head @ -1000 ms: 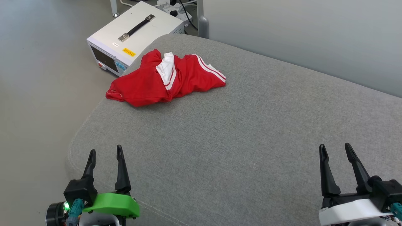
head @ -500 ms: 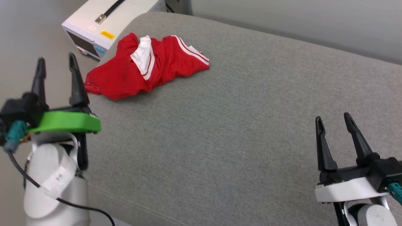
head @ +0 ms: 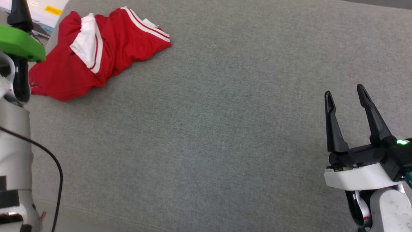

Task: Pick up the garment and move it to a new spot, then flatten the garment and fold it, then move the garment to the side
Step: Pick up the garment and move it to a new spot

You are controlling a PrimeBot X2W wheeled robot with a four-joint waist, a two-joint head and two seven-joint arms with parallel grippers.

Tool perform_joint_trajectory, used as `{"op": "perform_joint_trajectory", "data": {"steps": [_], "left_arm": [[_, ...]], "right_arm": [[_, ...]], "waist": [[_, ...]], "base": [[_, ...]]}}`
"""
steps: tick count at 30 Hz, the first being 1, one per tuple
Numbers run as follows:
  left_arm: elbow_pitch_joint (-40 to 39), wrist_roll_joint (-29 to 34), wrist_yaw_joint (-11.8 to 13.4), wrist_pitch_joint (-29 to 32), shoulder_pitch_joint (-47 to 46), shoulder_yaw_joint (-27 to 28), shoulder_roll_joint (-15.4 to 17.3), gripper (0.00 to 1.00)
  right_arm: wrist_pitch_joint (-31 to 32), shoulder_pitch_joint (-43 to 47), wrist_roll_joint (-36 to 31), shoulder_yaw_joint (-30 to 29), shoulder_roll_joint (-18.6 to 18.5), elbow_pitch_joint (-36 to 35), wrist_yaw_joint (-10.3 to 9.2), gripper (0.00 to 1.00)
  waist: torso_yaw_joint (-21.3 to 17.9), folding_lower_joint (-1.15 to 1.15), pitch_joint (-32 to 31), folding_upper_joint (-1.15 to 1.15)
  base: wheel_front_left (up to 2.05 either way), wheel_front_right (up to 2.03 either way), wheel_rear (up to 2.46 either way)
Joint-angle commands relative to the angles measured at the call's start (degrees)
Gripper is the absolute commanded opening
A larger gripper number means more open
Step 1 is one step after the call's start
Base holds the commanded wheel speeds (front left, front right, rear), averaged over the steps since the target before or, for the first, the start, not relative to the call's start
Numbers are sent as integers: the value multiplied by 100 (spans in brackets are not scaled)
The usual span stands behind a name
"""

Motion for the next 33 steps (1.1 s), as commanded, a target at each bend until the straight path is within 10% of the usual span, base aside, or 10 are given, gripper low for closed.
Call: {"op": "perform_joint_trajectory", "data": {"steps": [1,17,30,32,33], "left_arm": [[190,-348,-14,261,-257,-209,107,100],[1016,-2692,-16,4048,-1246,-3217,1381,100],[1639,-3384,-16,4794,-902,-4144,1531,100],[1660,-3361,-16,4541,-916,-4194,1567,0],[1646,-3324,-16,4350,-945,-4224,1590,0]], "right_arm": [[-51,-138,-20,-1,-26,-50,-5,100],[-51,-426,-6,-19,-117,-172,-5,100],[-51,-592,64,3,-74,-82,-5,100],[-51,-580,76,-41,-70,-62,-5,100],[-51,-564,84,-67,-65,-50,-5,100]], "waist": [[-355,-1,330,0],[-668,-1,1004,0],[-821,-1,1193,0],[-790,-1,1149,0],[-766,-1,1110,0]], "base": [[0,0,0],[0,0,0],[0,0,0],[0,0,0],[0,0,0]]}}
